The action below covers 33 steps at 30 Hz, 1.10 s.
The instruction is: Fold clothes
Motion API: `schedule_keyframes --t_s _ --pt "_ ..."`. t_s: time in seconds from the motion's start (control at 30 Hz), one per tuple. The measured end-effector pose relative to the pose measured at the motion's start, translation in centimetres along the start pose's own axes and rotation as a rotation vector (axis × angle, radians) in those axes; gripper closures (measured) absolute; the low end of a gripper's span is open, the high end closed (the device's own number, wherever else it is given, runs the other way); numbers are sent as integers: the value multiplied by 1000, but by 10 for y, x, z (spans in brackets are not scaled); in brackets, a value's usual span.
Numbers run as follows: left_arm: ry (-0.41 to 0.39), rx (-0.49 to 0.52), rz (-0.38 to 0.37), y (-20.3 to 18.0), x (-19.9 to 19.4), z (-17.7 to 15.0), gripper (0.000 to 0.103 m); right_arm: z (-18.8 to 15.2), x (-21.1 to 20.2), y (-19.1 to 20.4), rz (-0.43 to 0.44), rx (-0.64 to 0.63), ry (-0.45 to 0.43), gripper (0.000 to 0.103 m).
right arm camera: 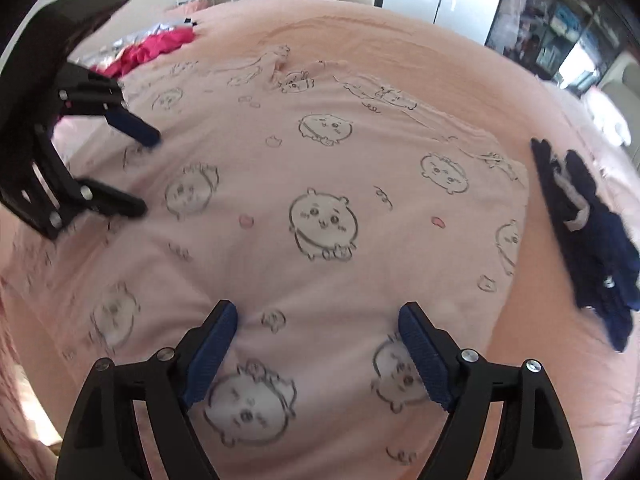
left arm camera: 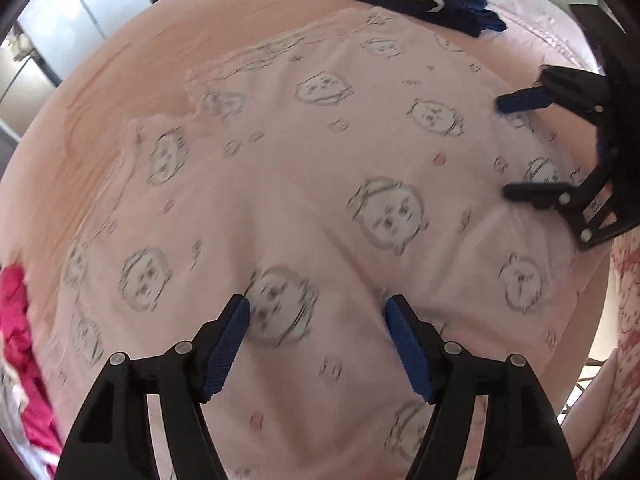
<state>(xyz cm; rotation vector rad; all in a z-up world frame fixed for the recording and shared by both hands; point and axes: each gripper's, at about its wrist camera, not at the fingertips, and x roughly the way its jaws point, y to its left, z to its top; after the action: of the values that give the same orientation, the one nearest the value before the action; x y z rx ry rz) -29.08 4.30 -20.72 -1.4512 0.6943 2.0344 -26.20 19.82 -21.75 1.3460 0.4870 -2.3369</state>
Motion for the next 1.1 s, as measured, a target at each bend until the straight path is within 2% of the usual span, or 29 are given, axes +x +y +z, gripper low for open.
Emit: schedule_keyframes --t_s 0.03,0.07,0.13,0.2,0.23,0.3,0.33,0.4,0.43,0.5,0.6,0.67,0.7,0.73,0.77,0.8,0.87,1.0,1.1 --pt "15 -41 41 3 -9 -10 34 -6 -10 -2 -10 29 -2 19" --pt "-21 -76 39 3 -22 -19 34 -12 -19 -5 -18 64 -5 18" --pt "-121 -108 -65 -12 -45 -33 34 -24 -39 -10 -34 133 -9 18" --pt "-147 -95 -105 -41 -47 -39 34 -34 -51 -3 15 185 -51 18" --pt "-109 -75 -81 -56 -39 -41 34 -40 -49 6 31 180 -35 18" --pt "-44 -82 -22 -70 -30 -55 32 -50 -32 29 4 120 71 18" --pt "-11 -86 7 -78 -26 -61 33 -56 -38 35 -27 100 56 18" --pt "28 -183 -54 -69 -37 -77 33 -68 -54 40 -57 80 50 18" --pt "32 -215 -43 -65 -42 -85 34 -72 -59 38 -36 91 77 18" --pt "-24 -283 -9 -59 -49 -95 34 -78 -65 34 23 132 98 18" --pt "-100 -415 10 -46 -54 -104 33 -68 -69 37 46 186 4 18" --pt "-75 -463 29 -43 -43 -107 33 -58 -61 37 52 234 -51 18" --pt "-25 -479 27 -42 -37 -111 32 -57 -50 39 24 217 1 18" --pt "-21 -500 7 -40 -39 -116 32 -57 -38 41 -6 198 58 18" --pt "-6 -510 -16 -37 -45 -120 32 -58 -39 37 8 202 56 18" --pt "13 -507 9 -37 -51 -125 32 -60 -42 33 24 209 48 18" --pt "50 -499 60 -35 -63 -134 32 -69 -50 23 28 230 90 18" --pt "-32 -480 -29 -61 -64 -115 32 -81 -61 -15 103 461 24 18" --pt "-94 -465 -95 -80 -64 -101 32 -74 -57 -41 114 574 6 18"
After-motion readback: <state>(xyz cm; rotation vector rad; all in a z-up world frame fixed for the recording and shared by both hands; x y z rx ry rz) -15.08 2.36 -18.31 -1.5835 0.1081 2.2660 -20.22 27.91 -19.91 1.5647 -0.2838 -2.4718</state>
